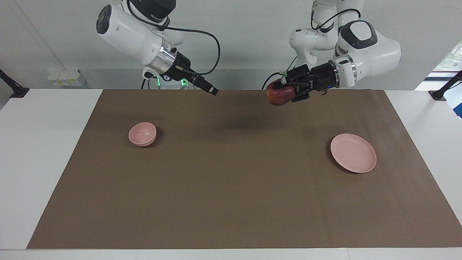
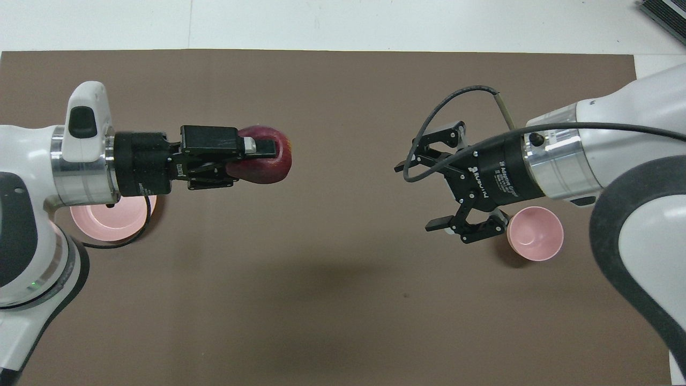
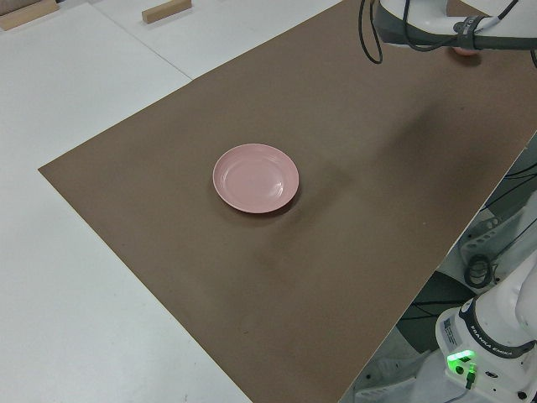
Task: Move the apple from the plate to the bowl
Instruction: 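Close the right gripper on the apple held by the left gripper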
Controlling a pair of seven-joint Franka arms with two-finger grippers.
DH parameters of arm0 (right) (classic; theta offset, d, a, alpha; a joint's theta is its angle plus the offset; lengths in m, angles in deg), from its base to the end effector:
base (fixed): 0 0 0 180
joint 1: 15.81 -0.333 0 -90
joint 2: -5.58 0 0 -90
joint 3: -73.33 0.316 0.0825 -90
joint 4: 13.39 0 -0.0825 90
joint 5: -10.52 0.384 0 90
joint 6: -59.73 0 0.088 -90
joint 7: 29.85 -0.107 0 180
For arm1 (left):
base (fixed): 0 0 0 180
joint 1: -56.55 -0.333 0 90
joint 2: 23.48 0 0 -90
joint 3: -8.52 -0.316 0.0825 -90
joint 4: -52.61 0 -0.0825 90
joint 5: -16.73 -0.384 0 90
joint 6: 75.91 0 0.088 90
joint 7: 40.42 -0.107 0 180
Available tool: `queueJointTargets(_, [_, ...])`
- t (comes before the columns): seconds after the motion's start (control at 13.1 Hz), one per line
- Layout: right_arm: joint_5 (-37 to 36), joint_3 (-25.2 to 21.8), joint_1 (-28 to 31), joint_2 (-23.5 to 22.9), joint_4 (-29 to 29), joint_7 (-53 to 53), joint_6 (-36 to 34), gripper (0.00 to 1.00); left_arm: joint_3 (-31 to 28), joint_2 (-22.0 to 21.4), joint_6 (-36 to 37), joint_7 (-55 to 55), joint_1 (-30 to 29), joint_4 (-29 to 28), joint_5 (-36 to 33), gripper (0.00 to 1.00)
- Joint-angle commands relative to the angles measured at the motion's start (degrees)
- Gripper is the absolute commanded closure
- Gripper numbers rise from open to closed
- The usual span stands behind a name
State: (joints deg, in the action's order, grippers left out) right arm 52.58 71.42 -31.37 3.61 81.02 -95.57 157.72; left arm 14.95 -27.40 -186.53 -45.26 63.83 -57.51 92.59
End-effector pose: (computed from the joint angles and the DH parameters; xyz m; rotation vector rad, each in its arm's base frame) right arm 0.5465 0.1977 0.6047 -2.1940 1.2055 0.5810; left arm 0.5308 -0.2003 0.5755 1.8959 0.1503 -0.0325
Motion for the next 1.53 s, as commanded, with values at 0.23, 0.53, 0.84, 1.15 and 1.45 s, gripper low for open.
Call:
queueJointTargets(0.23, [2.85,-0.02,-4.55,-0.31,-0.20,-18.90,7.03,0.00,-0.90,-3.29,-2.14,-0.96,2.38,-3.70,1.48,1.00])
queueJointTargets(0.53, [2.85,-0.02,-8.51,-1.98,-0.55,-21.63,12.55,0.00,-0.90,-3.64,-3.10,-0.96,5.28,-4.05,1.48,1.00])
queueJointTargets(0.84, [2.76,-0.02,-11.59,-4.35,-2.30,-25.41,16.27,0.00,-0.64,-4.34,-3.54,-0.96,6.51,-4.84,1.31,1.00])
queueJointTargets(1.15, [5.74,-0.02,-11.51,-4.70,-2.83,-27.96,16.44,0.00,-0.73,-5.22,-3.19,-0.96,6.96,-6.07,0.87,1.00])
queueJointTargets(1.45, [6.54,-0.02,-11.68,-4.70,-3.18,-32.01,16.70,0.00,-0.64,-5.23,-3.10,-0.96,7.31,-6.07,0.69,1.00])
